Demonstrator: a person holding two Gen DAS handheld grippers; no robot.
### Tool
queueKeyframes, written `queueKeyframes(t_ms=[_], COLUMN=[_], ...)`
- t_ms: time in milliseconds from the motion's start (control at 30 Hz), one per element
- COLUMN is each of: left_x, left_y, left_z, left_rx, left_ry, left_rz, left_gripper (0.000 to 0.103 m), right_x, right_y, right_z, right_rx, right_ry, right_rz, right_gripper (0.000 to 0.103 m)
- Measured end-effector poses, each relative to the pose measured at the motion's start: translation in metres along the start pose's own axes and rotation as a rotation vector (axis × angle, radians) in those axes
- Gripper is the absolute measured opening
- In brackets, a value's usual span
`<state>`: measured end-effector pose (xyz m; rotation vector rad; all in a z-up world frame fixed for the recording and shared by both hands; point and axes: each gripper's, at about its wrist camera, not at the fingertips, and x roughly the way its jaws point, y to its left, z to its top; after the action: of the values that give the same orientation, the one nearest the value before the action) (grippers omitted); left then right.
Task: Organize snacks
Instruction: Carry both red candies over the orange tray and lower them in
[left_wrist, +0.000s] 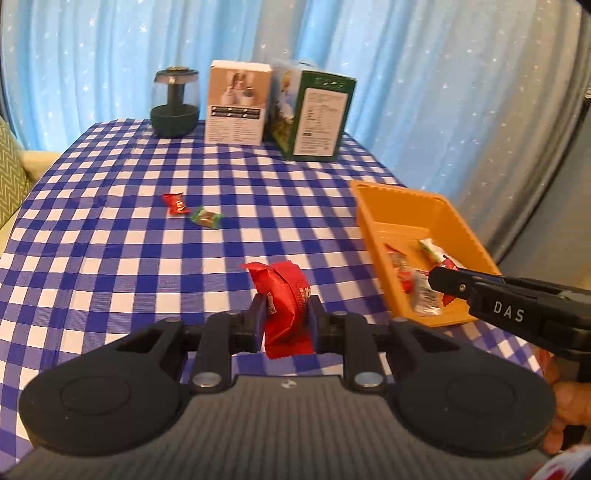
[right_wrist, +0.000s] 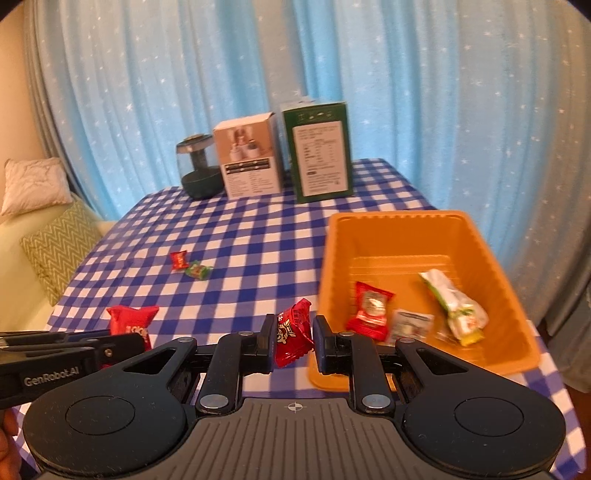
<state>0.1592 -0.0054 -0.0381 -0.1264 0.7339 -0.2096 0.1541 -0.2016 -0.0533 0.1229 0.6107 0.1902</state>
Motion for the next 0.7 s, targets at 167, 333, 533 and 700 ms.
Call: queueKeyframes(t_ms=[167, 333, 533, 700], left_x=[-0.009, -0.015, -0.014, -0.01], left_y=[-0.02, -0.041, -0.065, -0.079], left_z=[0.0, 0.0, 0.001, 0.002], left_rx=[0.024, 0.06, 0.093, 0.115], left_ry=[-0.01, -0.015, -0.01, -0.006], left_rz=[-0.022, -0.05, -0.081, -0.098], left_gripper=[0.021, 0.021, 0.021, 0.021], right_x=[-0.021, -0.04, -0.057, -0.066], right_y=[-0.017, -0.038, -0.064, -0.082], right_z=[-0.002, -0.003, -0.003, -0.002], right_rx=[0.021, 0.053, 0.1, 0.136], right_ry=[-0.015, -0.034, -0.049, -0.061], right_rz=[-0.028, -0.059, -0.101, -0.124], right_gripper=[0.021, 0.021, 0.021, 0.021])
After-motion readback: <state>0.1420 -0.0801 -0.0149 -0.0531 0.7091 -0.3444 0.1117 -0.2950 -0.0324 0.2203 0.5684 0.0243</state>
